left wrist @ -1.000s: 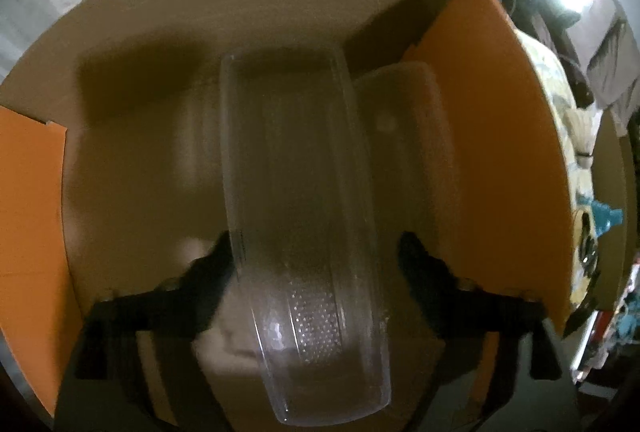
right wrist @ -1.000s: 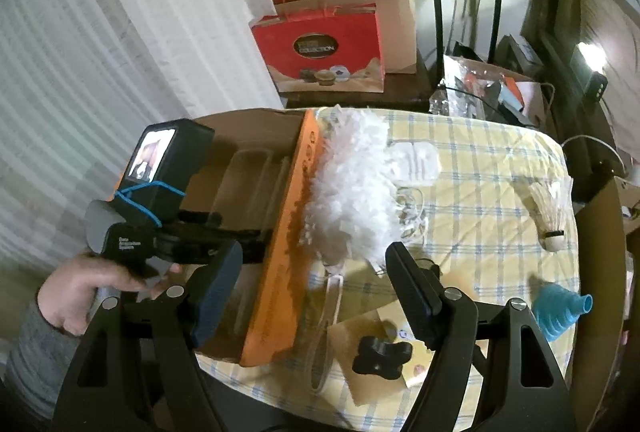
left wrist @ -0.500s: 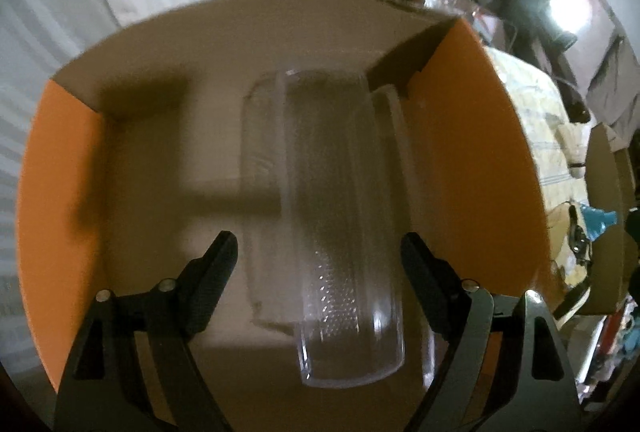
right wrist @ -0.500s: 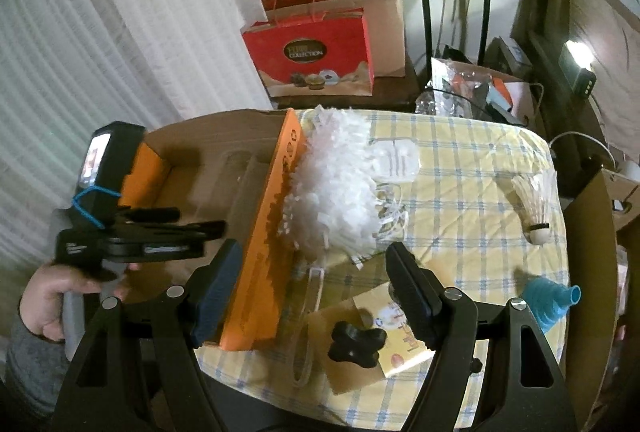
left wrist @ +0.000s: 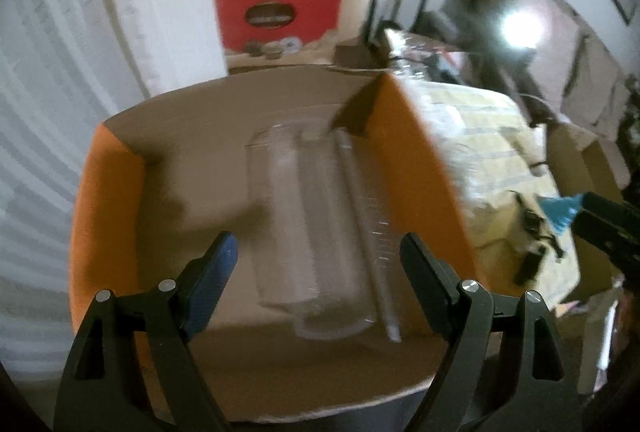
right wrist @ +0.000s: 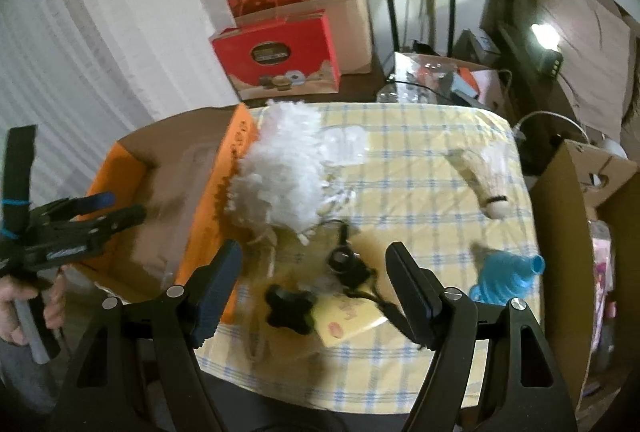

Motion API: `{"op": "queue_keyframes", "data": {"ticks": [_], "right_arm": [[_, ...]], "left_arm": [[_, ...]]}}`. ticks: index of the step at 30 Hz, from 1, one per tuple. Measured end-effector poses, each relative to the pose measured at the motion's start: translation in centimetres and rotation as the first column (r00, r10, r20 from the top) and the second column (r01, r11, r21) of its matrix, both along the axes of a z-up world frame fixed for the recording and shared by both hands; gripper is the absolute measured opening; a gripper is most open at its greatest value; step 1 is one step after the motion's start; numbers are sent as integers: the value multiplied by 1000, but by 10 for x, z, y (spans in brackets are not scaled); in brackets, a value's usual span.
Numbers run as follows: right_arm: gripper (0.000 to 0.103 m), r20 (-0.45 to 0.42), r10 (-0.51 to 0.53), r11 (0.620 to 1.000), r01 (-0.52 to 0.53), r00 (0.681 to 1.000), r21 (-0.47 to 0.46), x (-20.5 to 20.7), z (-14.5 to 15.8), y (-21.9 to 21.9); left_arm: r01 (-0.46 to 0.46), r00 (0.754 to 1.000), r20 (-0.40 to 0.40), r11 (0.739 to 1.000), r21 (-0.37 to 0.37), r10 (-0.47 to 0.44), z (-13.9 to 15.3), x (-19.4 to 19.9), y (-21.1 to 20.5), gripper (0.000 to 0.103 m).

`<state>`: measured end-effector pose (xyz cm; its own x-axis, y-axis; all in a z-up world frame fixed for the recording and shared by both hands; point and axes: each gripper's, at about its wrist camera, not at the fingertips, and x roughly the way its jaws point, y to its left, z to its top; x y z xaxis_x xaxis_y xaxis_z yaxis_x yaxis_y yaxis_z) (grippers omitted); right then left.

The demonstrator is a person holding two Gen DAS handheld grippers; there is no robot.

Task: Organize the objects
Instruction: 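Move the left gripper back to the black knob on the table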

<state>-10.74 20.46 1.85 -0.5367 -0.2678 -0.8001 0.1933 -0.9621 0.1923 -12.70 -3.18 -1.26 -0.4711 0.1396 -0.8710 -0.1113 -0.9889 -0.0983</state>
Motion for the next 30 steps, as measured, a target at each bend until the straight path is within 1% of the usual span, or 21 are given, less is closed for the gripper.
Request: {"op": "queue_keyframes", "data": {"ticks": [5,8,14,19,23,24,25,26,28,30], "right_arm": [[76,3,-24,1000,24,1000,-2,7,-3,18],[76,2,-35,999,35,999,12,10,-5,25],[75,2,-45,999,45,999,25,17,-10,40],[63,17,-39,998,38,999,39,21,-17,48],[60,32,-33,998,31,999,49,24,-27,55],[57,38,-29,998,27,999,50,25,-30,57],[53,46,-25,998,23,999,52,25,-34,58],[51,51,-20,998,17,999,55,25,-37,58],[45,58,-9,998,5,998,65,26,-42,59],[44,61,1,997,-6,998,73,26,-47,59]], "left_arm": [[65,998,-10,992,108,-64,6,9,26,81],[106,994,-4,983,153,-106,9,14,41,81],[157,988,-13,973,170,-157,8,21,74,81],[200,980,-15,964,176,-200,6,25,98,81],[229,973,-9,955,188,-232,5,26,117,81],[236,971,-8,954,187,-239,4,26,122,81],[242,969,-7,952,185,-245,4,25,126,80],[250,968,-6,951,182,-253,3,25,131,78],[262,964,5,949,176,-267,0,23,138,71],[272,960,17,948,165,-279,-4,22,147,69]]}}
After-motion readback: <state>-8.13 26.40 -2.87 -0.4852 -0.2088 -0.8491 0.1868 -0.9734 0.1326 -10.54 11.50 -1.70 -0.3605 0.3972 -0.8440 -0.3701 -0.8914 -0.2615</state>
